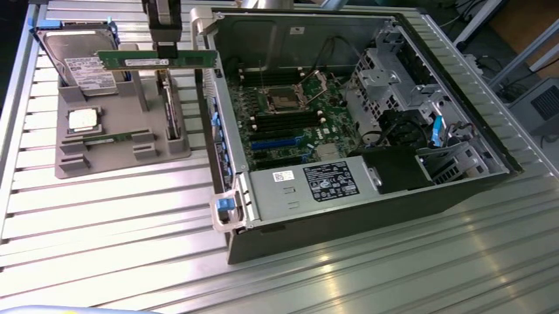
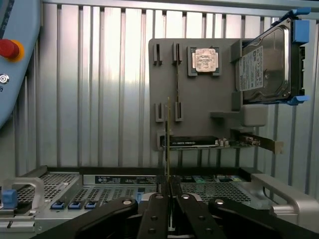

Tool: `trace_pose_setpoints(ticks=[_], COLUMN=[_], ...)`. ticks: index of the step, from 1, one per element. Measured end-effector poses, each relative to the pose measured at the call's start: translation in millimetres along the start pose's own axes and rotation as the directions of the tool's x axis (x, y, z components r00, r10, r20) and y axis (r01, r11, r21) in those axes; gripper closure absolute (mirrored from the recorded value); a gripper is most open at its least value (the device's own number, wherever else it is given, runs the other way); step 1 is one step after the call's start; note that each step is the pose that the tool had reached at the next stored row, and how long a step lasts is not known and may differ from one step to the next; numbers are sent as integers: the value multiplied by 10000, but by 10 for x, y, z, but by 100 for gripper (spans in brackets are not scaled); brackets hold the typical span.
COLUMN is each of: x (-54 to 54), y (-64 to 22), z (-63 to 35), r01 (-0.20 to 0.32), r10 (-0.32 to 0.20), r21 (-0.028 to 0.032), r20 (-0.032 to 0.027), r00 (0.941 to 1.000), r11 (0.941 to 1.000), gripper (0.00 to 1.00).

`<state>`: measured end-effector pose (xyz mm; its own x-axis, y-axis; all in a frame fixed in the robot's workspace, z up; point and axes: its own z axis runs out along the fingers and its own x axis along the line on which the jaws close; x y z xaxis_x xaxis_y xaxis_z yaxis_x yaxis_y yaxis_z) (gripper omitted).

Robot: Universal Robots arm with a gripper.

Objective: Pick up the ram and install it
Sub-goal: 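Pick up the ram and move it above insertion slot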

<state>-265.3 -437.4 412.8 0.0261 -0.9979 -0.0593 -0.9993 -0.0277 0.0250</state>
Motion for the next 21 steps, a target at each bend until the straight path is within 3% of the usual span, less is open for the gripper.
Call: trace_pose_setpoints(ticks=[21], x=[10], y=[-389], z=[-8], r01=[-8], r10=[8], r21=[-147], r20=[4], r00=[10000], r11=[9999], gripper=[88])
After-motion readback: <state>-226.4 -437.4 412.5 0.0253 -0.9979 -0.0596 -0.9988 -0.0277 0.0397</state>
